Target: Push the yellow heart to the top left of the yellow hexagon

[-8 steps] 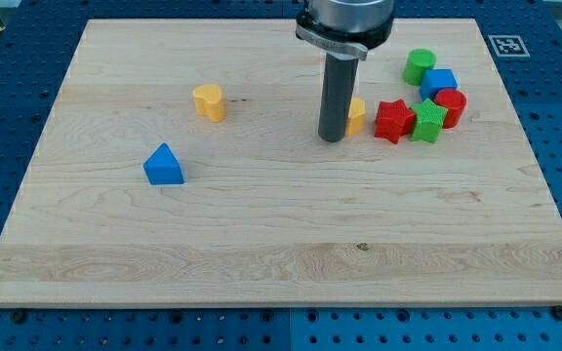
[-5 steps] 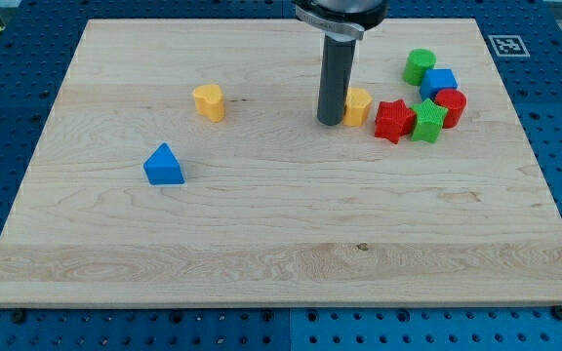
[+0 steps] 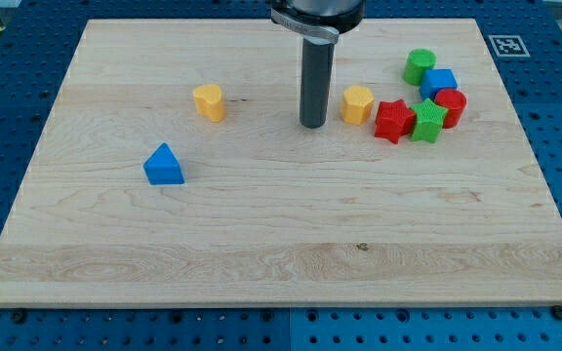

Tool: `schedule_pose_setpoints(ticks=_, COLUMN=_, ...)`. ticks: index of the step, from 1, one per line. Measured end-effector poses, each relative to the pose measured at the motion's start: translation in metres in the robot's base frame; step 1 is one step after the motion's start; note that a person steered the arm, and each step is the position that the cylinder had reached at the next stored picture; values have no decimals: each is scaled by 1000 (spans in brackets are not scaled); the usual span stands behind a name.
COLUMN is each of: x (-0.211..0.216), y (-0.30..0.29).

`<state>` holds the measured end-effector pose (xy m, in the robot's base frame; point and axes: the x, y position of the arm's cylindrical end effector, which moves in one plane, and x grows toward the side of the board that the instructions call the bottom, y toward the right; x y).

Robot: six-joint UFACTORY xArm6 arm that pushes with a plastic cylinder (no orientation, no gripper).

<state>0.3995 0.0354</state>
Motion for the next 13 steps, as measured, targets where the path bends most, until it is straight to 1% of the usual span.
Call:
schedule_pose_setpoints(ticks=1, x=7, y=-12)
schedule_pose_setpoints(ticks=3, x=36, y=-91)
schedule_pose_setpoints(ticks=4, x=36, y=-102)
schedule_pose_setpoints(ticks=6, x=7, y=-127)
schedule_pose_setpoints(ticks=9, x=5, y=-130)
schedule_pose_setpoints(ticks=11, x=-17, y=-130)
schedule_pose_setpoints(ticks=12, x=-20, y=-140)
schedule_pose_setpoints(ticks=13, x=-20, y=-170)
